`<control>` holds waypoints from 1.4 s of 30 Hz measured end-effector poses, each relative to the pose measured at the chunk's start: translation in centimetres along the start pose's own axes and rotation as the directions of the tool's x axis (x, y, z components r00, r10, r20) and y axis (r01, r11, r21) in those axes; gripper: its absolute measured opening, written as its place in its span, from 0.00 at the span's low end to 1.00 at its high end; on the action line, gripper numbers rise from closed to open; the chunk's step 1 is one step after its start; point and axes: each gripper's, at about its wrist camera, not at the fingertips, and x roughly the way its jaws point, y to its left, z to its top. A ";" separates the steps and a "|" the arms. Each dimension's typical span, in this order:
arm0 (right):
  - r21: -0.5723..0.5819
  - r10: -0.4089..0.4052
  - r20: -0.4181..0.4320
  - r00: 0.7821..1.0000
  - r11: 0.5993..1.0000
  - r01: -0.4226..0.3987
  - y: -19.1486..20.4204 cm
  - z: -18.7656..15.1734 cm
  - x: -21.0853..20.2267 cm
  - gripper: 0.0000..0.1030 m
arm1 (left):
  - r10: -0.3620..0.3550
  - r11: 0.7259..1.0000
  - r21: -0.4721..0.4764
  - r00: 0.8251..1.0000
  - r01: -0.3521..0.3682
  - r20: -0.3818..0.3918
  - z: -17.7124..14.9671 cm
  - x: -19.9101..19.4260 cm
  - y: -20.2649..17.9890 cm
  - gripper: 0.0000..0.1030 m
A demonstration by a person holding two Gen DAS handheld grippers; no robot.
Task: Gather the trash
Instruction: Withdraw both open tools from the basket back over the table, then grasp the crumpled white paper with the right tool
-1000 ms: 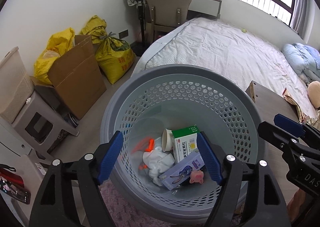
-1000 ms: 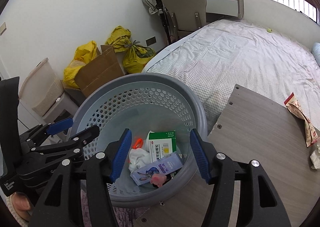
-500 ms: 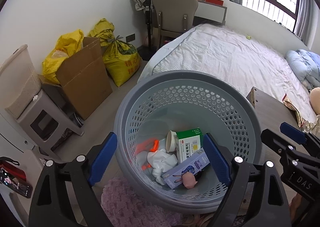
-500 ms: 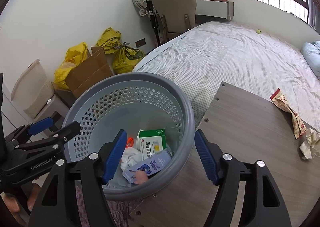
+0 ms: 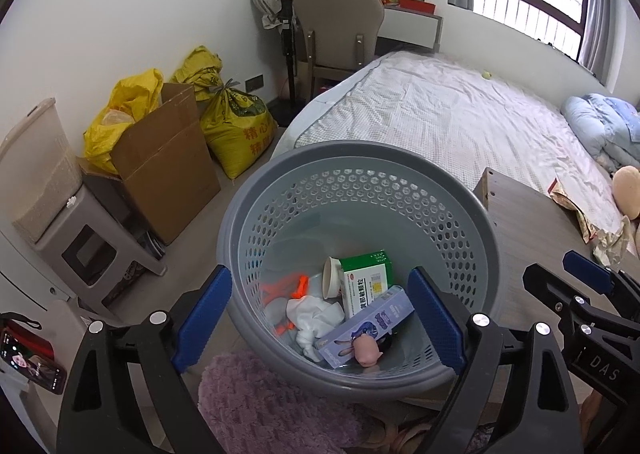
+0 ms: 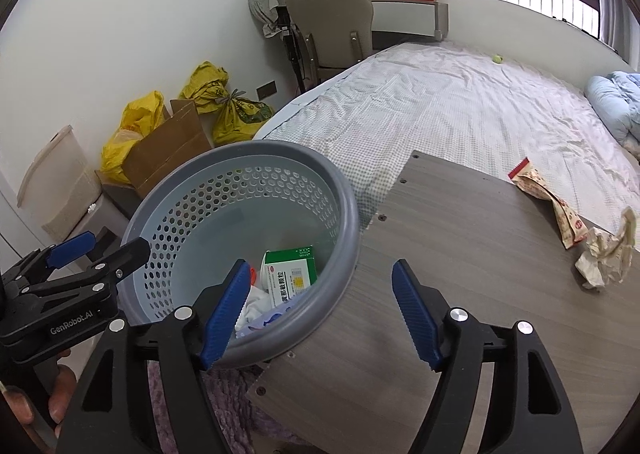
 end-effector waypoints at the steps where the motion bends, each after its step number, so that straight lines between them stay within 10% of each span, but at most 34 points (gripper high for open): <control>1: 0.003 -0.006 0.004 1.000 1.000 0.006 -0.2 -0.2 -0.3 0.68 | -0.004 1.000 0.003 1.000 0.004 0.001 -0.1 -0.1 -0.2 0.85; 29: 0.233 -0.319 0.034 0.947 0.924 0.303 -15.6 -5.5 -8.2 0.69 | -0.210 0.962 0.172 0.977 0.214 -0.042 -0.3 0.1 -13.4 0.86; 42: 0.270 -0.334 0.042 0.942 0.911 0.311 -22.7 -2.6 -6.9 0.69 | -0.226 0.941 0.241 0.972 0.236 -0.069 1.2 1.2 -19.7 0.86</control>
